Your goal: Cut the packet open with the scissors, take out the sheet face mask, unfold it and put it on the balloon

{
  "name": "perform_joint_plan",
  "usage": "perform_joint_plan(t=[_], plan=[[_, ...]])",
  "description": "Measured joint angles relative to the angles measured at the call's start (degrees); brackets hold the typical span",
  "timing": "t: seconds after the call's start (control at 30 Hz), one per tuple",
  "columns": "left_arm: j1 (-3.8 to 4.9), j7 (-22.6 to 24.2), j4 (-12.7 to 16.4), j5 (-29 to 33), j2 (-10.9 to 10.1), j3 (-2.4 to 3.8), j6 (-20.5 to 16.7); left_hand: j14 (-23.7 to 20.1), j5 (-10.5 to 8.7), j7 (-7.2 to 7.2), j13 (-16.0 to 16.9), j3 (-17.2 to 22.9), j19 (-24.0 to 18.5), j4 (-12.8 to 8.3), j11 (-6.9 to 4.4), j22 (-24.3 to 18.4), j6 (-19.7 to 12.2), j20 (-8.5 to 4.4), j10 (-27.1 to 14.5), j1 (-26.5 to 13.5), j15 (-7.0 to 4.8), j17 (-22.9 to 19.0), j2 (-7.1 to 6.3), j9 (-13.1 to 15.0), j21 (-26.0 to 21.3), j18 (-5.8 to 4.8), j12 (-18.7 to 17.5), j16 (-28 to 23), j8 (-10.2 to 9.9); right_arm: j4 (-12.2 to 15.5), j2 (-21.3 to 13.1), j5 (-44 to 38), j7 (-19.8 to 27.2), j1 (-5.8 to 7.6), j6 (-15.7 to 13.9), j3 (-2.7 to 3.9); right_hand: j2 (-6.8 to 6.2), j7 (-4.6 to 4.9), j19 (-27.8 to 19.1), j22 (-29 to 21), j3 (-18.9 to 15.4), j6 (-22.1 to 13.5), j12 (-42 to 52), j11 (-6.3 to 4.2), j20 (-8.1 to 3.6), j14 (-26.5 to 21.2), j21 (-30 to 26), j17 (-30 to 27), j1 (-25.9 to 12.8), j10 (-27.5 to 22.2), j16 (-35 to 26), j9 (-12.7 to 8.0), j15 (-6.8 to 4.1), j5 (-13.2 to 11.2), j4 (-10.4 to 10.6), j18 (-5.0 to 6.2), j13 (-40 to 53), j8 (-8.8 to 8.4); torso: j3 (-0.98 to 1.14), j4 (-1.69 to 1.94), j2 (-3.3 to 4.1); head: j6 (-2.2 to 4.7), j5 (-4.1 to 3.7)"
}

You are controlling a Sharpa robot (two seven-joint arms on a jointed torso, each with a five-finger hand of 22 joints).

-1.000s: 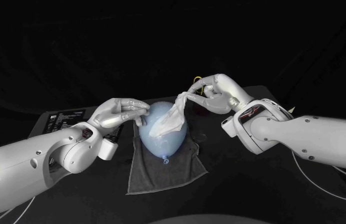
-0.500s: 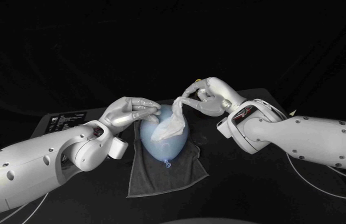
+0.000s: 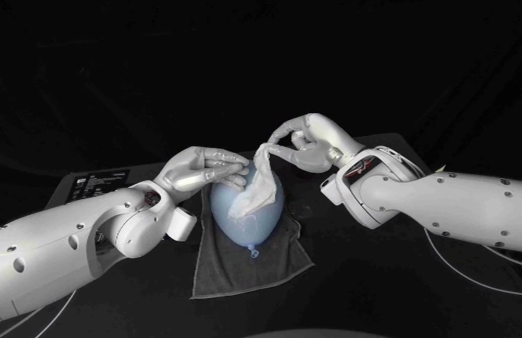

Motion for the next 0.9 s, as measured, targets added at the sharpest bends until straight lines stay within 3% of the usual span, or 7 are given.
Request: perform_joint_plan(t=[0.1,0.2,0.47,0.6,0.77,0.9], plan=[[0.0,-0.1,0.1,-0.3,0.3,0.09,0.1,-1.6,0.0,0.38,0.0,-1.1,-2.7,1.3,0.8,-3.5,-0.4,1.8,-0.8,-1.5,1.35,-0.6,-1.53,-0.3,-5.7,0.31,-0.2,-2.7,-0.6,-0.4,0.5,0.1,0.0,0.2,-0.3,0.17,0.0,0.0,0.0,0.0,0.0,0.0,0.0,0.0,0.0,0.0,0.0,0.0,0.0,0.0,0.0,0.0,0.0,0.0,0.0,0.0,0.0,-0.03,-0.03,0.01,0.0,0.21,-0.01],[0.0,-0.2,0.0,-0.5,0.7,0.11,0.3,-3.3,0.0,0.51,0.0,-1.7,-2.9,2.4,1.51,-6.8,-0.5,3.37,-1.5,-2.0,2.04,-1.4,-1.97,-0.6,-10.4,0.47,-0.2,-5.1,-1.0,-0.8,1.1,0.2,-0.1,0.38,-0.4,0.23,0.0,-0.01,0.0,0.0,0.0,0.0,0.0,0.0,0.0,0.0,0.0,0.0,0.0,0.0,-0.1,0.0,0.01,0.0,0.0,0.0,0.0,-0.1,-0.04,0.03,0.0,0.46,0.05],[0.01,-0.6,-0.4,0.1,2.1,0.15,0.4,-5.3,0.0,1.42,-0.1,-3.1,-1.5,3.7,2.52,-11.3,-1.4,4.83,-4.4,-1.6,3.2,-3.3,-2.37,-1.3,-16.6,0.88,-0.2,-8.6,-2.2,-2.0,3.1,0.7,-0.1,0.51,-0.6,0.33,-0.15,-0.02,-0.1,0.0,0.0,0.0,0.0,0.0,-0.06,-0.1,0.0,0.0,-0.2,0.0,0.0,0.0,0.1,0.0,0.0,0.0,0.0,0.21,-0.04,0.04,-0.01,1.16,0.41],[0.02,-0.7,-0.5,0.9,2.6,0.18,-0.1,-4.3,0.0,1.42,-0.1,-3.6,0.9,4.0,2.51,-11.7,-1.4,4.25,-4.6,-1.4,2.93,-3.4,-2.29,-1.5,-16.7,0.88,-0.2,-8.8,-2.2,-2.2,3.7,0.9,-0.2,0.54,-0.6,0.36,-0.22,-0.1,-0.1,0.0,0.0,-0.1,0.0,0.0,-0.05,-0.1,0.0,0.0,-0.2,0.0,0.0,0.0,0.1,0.0,0.0,0.0,0.1,0.22,-0.02,0.04,0.01,1.41,0.53],[0.02,-0.8,-0.5,2.2,3.1,0.18,-1.4,-0.3,0.0,1.42,0.0,-4.6,5.4,4.0,2.49,-12.1,-1.4,2.66,-4.6,-0.4,1.91,-2.3,-1.84,-1.7,-16.7,0.87,0.2,-7.0,-2.4,-2.4,4.2,1.1,-0.3,0.57,-0.6,0.36,-0.21,-0.11,-0.1,0.0,0.0,-0.1,-0.1,0.0,-0.05,-0.1,0.0,0.0,-0.2,0.0,0.0,0.0,0.1,0.0,0.0,0.0,0.0,0.22,-0.01,0.02,0.03,1.58,0.64],[0.02,-0.8,-0.5,3.0,3.2,0.19,-2.5,1.6,0.0,1.17,0.1,-4.6,7.4,4.0,1.5,-12.1,-1.1,1.57,-3.6,0.8,1.01,-1.3,-1.06,-1.7,-16.1,0.85,1.1,-5.9,-2.4,-2.4,4.4,1.1,-0.4,0.59,-0.6,0.38,-0.2,-0.11,-0.1,0.0,0.0,-0.1,-0.2,0.0,-0.04,-0.1,0.0,0.0,-0.2,0.0,0.0,0.0,0.1,0.0,0.0,0.0,0.0,0.21,-0.01,0.01,0.03,1.61,0.78]])
